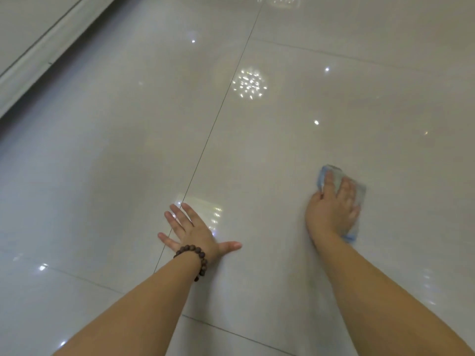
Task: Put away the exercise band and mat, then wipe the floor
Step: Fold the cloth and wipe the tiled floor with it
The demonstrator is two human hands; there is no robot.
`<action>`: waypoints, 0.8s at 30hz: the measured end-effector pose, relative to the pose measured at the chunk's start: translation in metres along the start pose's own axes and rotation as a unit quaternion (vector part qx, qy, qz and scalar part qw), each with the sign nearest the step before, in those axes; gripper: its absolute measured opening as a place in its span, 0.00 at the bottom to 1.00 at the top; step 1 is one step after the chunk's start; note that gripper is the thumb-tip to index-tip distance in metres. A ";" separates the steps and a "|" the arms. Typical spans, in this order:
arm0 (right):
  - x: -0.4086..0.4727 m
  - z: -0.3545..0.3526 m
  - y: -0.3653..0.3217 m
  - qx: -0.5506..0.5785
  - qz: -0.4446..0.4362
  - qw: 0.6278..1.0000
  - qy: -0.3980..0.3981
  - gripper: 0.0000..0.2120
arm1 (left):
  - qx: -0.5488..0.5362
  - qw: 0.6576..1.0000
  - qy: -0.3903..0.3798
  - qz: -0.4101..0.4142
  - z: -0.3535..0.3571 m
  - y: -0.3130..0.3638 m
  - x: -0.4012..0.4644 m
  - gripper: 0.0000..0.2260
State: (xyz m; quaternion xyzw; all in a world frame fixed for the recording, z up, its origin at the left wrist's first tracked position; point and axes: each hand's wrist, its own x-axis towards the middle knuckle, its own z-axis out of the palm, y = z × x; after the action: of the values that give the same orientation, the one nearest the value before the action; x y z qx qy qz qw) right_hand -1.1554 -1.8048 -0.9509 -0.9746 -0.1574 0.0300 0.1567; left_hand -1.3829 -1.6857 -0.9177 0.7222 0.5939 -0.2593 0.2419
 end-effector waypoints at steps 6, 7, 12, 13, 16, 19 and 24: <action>-0.056 0.009 -0.037 -0.008 -0.401 0.909 -0.111 0.24 | -0.018 0.998 0.049 0.022 0.004 -0.006 -0.006 0.72; -0.043 0.002 -0.016 -0.010 -0.406 0.909 -0.098 0.24 | -0.022 0.997 0.064 0.033 0.005 -0.007 -0.010 0.70; 0.001 -0.059 0.153 -0.045 0.013 0.999 0.009 0.24 | -0.025 0.975 0.121 0.183 0.037 0.027 -0.059 0.54; -0.001 -0.071 0.170 -0.015 0.158 0.987 0.024 0.24 | -0.017 0.971 0.105 0.212 0.047 0.044 -0.073 0.55; -0.017 -0.064 0.143 -0.008 0.265 0.964 0.034 0.25 | 0.036 0.963 0.040 0.264 0.082 0.098 -0.111 0.60; -0.047 -0.040 0.094 -0.022 -0.123 0.991 -0.052 0.25 | 0.094 0.958 -0.015 0.272 0.108 0.136 -0.136 0.65; -0.011 -0.070 0.203 -0.050 -0.228 0.972 -0.019 0.23 | 0.150 0.957 -0.054 0.241 0.125 0.152 -0.138 0.70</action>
State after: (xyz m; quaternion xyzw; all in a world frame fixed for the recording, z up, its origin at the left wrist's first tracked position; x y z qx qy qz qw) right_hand -1.0981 -2.0117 -0.9487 -0.9188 -0.3796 0.0039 0.1080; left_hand -1.2667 -1.8963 -0.9136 0.8568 0.3422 -0.3184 0.2179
